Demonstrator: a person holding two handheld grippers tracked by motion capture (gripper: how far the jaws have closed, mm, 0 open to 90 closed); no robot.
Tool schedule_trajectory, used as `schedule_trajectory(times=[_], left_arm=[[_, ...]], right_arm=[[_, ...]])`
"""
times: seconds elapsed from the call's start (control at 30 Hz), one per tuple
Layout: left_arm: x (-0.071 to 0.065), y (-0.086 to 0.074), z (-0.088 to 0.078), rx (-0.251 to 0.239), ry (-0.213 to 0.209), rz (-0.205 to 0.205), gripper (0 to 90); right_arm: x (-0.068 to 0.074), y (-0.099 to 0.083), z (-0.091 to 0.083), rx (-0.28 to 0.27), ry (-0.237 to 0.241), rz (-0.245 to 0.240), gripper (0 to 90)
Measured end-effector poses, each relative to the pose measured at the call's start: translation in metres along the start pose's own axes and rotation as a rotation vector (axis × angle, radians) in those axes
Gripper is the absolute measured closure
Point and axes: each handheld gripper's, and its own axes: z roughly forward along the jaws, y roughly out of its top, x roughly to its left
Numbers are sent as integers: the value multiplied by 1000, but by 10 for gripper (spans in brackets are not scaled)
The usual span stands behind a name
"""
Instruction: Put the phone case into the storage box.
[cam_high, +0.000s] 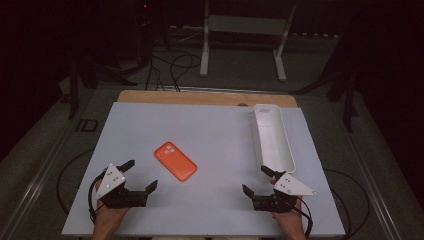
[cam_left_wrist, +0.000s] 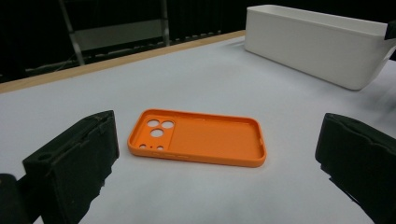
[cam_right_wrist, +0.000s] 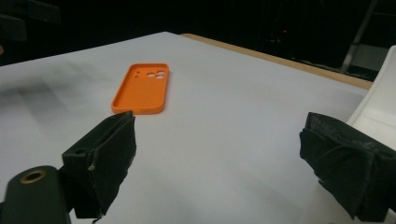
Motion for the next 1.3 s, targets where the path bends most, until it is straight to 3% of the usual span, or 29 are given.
schedule_trajectory(times=[0.63, 1.03, 1.3], left_arm=[[1, -1, 1, 11, 11, -16, 0], [4, 16, 8, 38, -3, -32, 5], [4, 26, 22, 51, -32, -44, 6]], right_arm=[[5, -1, 6, 12, 18, 8, 104], [-3, 0, 5, 7, 27, 60, 105], [-1, -1, 7, 7, 26, 60, 105]])
